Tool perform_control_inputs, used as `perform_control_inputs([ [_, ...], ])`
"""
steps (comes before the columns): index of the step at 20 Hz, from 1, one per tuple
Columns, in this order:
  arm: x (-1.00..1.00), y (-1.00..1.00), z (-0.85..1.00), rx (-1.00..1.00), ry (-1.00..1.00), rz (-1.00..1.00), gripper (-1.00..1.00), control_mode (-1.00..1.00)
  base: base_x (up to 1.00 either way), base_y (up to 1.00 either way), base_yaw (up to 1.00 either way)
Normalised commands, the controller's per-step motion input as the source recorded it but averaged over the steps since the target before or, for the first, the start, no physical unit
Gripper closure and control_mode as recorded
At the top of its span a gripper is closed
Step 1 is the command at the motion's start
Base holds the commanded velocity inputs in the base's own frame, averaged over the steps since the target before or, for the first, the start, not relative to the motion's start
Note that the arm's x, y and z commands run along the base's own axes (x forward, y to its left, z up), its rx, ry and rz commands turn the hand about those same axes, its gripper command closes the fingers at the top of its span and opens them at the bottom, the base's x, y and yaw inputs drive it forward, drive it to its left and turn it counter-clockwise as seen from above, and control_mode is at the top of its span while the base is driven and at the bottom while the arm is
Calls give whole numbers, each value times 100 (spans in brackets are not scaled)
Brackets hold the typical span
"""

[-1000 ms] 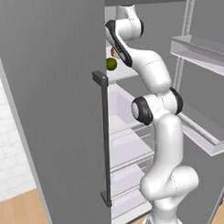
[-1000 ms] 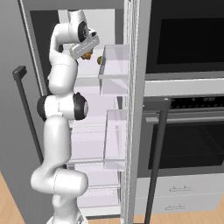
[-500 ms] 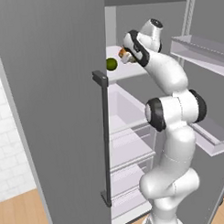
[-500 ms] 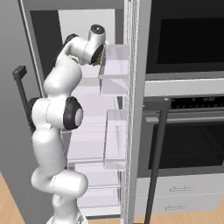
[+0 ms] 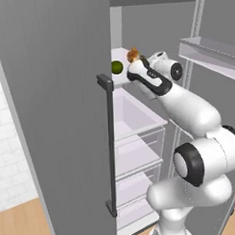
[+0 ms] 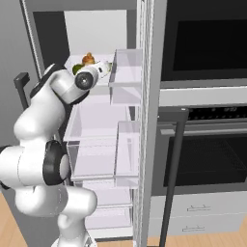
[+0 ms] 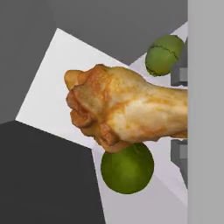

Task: Place one lime and one chicken drumstick in each tupperware on the nearby counter, to pack two identical lunches.

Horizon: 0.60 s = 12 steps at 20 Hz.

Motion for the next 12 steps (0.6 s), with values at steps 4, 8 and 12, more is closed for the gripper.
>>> perform_control_inputs([
  [4, -100, 5, 59, 4, 6, -19, 100, -100, 0, 0, 0],
  [8, -100, -9, 18, 2, 36, -19, 100, -100, 0, 0, 0],
  [12, -100, 0, -1, 0, 62, -10, 100, -100, 0, 0, 0],
])
